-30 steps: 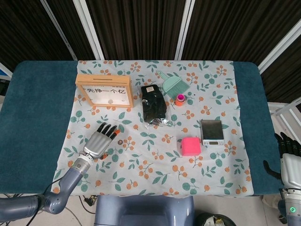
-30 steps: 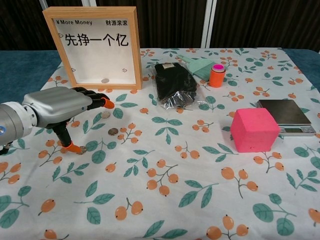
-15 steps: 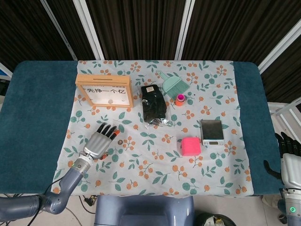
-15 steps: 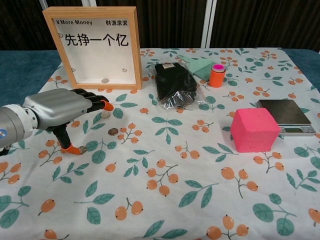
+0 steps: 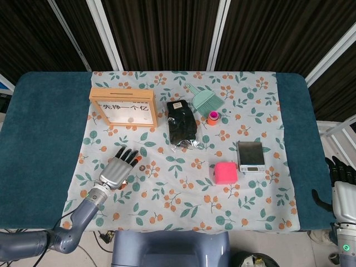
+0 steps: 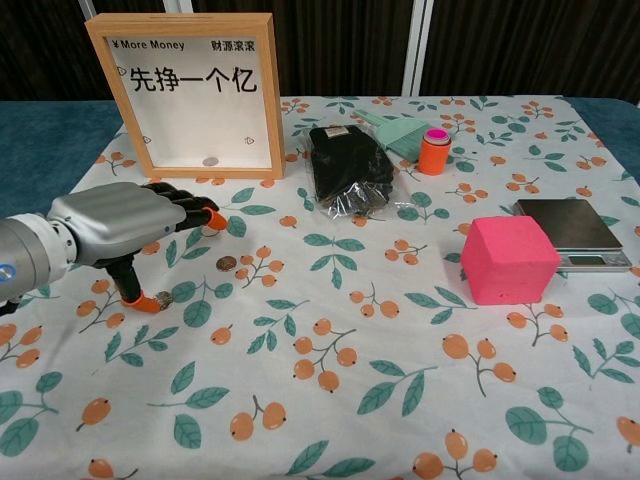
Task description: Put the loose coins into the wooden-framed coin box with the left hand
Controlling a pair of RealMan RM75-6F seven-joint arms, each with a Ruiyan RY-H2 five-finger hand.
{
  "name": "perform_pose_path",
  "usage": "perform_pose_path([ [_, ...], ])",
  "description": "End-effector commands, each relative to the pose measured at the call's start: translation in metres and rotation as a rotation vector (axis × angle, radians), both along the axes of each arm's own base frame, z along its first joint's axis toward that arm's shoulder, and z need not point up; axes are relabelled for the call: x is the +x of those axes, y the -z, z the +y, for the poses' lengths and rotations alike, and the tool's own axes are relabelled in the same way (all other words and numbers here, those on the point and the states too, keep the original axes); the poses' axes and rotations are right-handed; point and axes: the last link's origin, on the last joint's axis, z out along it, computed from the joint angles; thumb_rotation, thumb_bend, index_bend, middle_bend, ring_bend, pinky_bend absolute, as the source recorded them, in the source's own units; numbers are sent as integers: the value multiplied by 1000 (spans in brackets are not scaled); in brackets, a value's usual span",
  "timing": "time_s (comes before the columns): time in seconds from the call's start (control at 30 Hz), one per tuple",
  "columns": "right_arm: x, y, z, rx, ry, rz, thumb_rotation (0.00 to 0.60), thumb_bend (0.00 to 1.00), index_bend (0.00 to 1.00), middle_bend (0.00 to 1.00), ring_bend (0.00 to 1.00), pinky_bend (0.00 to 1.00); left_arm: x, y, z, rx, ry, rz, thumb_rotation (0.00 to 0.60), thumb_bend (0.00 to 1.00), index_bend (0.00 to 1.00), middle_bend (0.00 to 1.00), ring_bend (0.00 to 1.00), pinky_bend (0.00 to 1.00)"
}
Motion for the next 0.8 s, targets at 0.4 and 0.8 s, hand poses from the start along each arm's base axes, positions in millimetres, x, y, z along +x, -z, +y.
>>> perform_pose_path([
  [0.4, 0, 0, 0, 3, 2, -3, 600, 395, 89, 25, 0, 0, -7, 4, -2, -14, 39, 48, 600, 112, 450, 0, 0, 0],
  [0.8, 0, 1, 0, 8, 6, -3, 600, 394, 90, 26, 0, 0, -9, 1, -4, -12, 51, 87, 600, 298, 575, 0, 0, 0],
])
